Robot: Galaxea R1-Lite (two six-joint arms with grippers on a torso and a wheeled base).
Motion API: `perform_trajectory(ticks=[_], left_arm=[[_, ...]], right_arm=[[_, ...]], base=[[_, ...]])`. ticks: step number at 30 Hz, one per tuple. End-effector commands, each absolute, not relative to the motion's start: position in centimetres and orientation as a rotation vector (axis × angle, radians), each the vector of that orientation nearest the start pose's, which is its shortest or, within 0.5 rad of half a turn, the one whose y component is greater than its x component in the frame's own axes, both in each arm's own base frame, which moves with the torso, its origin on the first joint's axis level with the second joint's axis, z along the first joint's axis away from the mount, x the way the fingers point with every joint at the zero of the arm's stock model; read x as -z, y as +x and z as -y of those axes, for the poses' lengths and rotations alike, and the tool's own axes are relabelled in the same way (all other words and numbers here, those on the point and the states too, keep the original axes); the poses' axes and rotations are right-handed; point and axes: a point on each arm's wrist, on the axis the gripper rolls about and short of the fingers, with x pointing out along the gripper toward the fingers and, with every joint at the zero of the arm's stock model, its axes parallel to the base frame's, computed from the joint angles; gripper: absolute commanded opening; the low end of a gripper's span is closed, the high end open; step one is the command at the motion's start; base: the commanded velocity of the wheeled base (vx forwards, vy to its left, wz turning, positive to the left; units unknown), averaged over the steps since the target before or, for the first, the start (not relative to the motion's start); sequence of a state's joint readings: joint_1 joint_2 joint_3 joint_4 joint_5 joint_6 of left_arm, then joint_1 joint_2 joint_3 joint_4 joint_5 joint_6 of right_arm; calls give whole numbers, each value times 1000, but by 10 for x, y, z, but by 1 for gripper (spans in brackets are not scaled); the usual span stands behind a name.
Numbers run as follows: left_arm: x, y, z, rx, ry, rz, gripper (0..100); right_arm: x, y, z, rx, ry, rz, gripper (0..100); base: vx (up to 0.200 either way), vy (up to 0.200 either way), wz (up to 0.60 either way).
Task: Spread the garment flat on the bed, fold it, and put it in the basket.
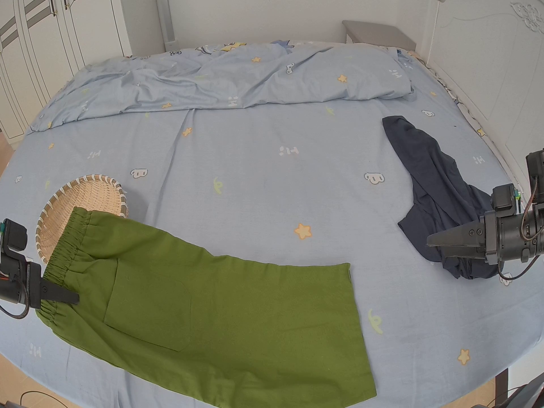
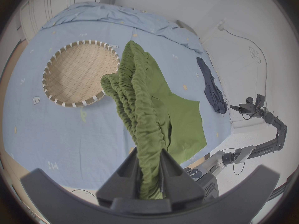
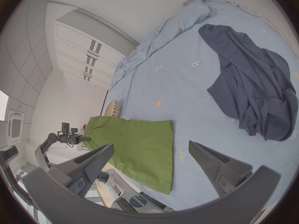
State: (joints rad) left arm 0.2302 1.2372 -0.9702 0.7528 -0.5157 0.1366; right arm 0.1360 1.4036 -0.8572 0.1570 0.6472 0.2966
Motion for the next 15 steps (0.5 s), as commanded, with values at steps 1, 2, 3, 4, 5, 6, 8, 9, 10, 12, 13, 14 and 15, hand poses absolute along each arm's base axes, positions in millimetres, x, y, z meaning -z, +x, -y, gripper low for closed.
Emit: perform_trajectory(ticks=[1,2,3,4,5,6,8,9,10,12,13,14,15], left_arm=[[-232,141,-18,338,-217,-910,0],[-232,142,-17,337,-209,-917,0],[-231,143,-14,337,-189,-926,0],[-231,142,-10,338,-159,-934,0],[-231,142,-10,338,-159,-934,0],[-229,143,1,354,-93,-951,0],[-229,143,6,364,-62,-960,0],[-228,142,19,392,-11,-977,0],[-228,142,21,395,-8,-980,0],[-231,140,37,415,-2,-988,0],[-232,139,41,422,0,-988,0],[-234,138,48,434,12,-976,0],[-236,137,54,438,28,-963,0]], right_arm=[[-213,204,-41,-646,450,-779,100],[-213,203,-41,-648,449,-778,100],[-214,202,-41,-650,447,-774,100],[-215,201,-41,-653,445,-768,100],[-215,201,-41,-653,445,-768,100],[-216,199,-41,-656,444,-764,100],[-217,198,-41,-656,444,-764,100],[-217,198,-42,-659,443,-769,100],[-216,198,-42,-659,443,-770,100],[-217,198,-42,-660,442,-770,100],[-217,198,-42,-660,442,-770,100],[-217,197,-42,-660,443,-772,100],[-217,198,-42,-660,442,-770,100]], base=[[0,0,0],[0,0,0],[0,0,0],[0,0,0],[0,0,0],[0,0,0],[0,0,0],[0,0,0],[0,0,0],[0,0,0],[0,0,0],[0,0,0],[0,0,0]])
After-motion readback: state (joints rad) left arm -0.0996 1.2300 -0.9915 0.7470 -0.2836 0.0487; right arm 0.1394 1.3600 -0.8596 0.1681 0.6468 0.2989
